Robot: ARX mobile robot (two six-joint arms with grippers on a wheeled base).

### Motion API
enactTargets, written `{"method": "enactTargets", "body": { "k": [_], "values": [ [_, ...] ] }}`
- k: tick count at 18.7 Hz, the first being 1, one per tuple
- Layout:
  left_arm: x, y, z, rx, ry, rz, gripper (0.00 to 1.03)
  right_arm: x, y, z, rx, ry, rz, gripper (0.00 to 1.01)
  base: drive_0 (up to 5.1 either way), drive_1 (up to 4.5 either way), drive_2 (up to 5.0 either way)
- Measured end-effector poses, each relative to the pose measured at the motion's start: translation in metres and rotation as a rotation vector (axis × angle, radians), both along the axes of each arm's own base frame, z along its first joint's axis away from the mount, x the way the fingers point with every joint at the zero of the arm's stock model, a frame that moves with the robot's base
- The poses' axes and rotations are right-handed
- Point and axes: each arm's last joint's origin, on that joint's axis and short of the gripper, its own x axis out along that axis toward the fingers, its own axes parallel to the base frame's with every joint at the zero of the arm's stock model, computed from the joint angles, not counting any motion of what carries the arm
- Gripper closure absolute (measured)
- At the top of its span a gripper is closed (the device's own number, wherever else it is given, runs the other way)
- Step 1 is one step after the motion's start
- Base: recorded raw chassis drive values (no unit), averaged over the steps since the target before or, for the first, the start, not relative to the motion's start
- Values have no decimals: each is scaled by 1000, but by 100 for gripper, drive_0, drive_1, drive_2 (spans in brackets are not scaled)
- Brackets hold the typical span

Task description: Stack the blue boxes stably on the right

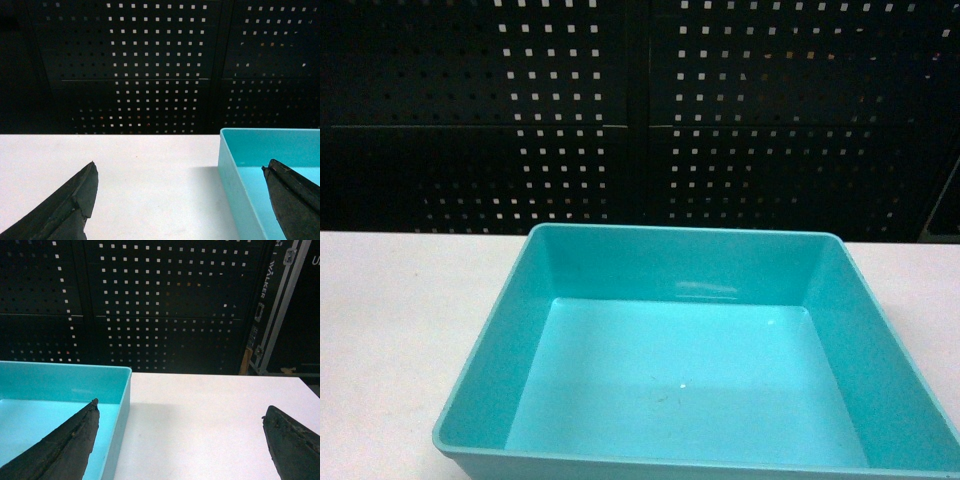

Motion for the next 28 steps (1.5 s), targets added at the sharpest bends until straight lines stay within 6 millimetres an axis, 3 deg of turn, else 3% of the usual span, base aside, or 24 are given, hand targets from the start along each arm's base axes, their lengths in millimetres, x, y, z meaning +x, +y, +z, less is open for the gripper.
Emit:
{"method": "enactTargets", "body": {
  "k": [19,24,28],
  "values": [
    [0,-1,0,-1,2,2,5,0,0,0,0,0,0,3,0,0,0],
    [0,-43,2,-19,-1,-8,5,5,-14,8,-47,-63,3,3,0,0,0],
    [24,-46,2,27,1,24,5,34,-9,16,6,13,121,3,0,0,0]
  ]
}}
